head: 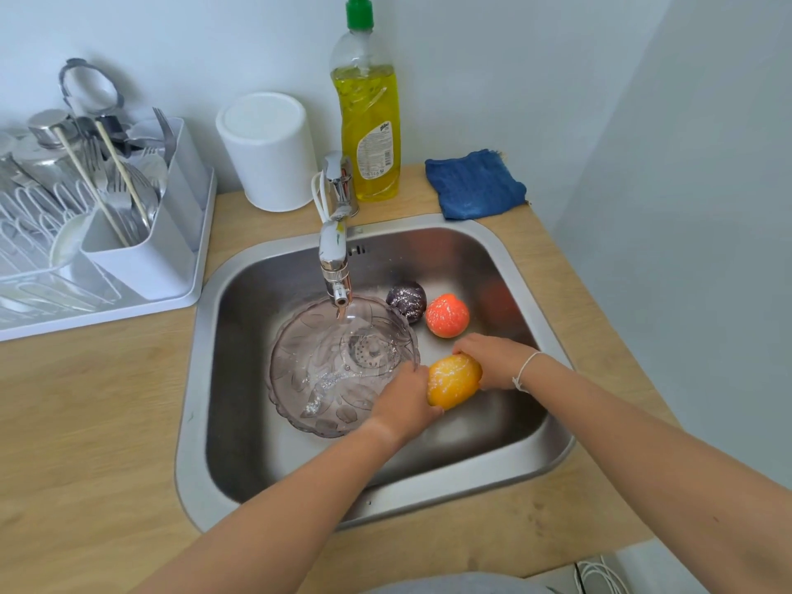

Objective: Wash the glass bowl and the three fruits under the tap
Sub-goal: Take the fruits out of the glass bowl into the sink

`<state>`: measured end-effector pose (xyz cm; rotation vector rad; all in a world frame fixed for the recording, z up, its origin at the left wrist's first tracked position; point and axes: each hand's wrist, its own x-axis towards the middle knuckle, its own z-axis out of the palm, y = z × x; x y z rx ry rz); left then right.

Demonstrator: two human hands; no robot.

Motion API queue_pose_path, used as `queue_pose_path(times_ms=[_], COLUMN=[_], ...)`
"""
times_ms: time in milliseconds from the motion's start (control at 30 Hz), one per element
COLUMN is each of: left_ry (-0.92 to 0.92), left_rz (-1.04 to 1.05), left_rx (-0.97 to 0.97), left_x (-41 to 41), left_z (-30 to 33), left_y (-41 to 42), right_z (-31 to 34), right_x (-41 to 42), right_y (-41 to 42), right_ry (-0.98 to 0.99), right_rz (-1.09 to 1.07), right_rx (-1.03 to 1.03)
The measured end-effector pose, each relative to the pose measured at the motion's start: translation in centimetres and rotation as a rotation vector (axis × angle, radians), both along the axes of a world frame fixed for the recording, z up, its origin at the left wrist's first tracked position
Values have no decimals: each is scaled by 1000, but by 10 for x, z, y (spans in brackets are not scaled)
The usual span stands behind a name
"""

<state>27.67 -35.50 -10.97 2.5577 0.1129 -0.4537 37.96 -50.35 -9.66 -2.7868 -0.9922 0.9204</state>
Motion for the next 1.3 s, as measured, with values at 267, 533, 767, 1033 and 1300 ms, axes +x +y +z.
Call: queue_pose_path(times_ms=[267,533,767,1033,1300], left_ry=[47,44,25,-68,-168], left_rz=[-17,10,89,349,506], left_rx=[135,61,-106,-238,-125], left_x=[-1,-1,0,-7,-19], left_z=[-11,-11,0,15,31], left_y=[-19,-14,3,72,142], right_z=[-11,-8,0,13,21], right_x=[9,10,9,10,-3], right_y=[-1,3,5,25,63], right_ry=[-62,-26,4,63,92], right_rz=[93,91,12,-238,-327], right_rx=[-81,-67,-21,270,577])
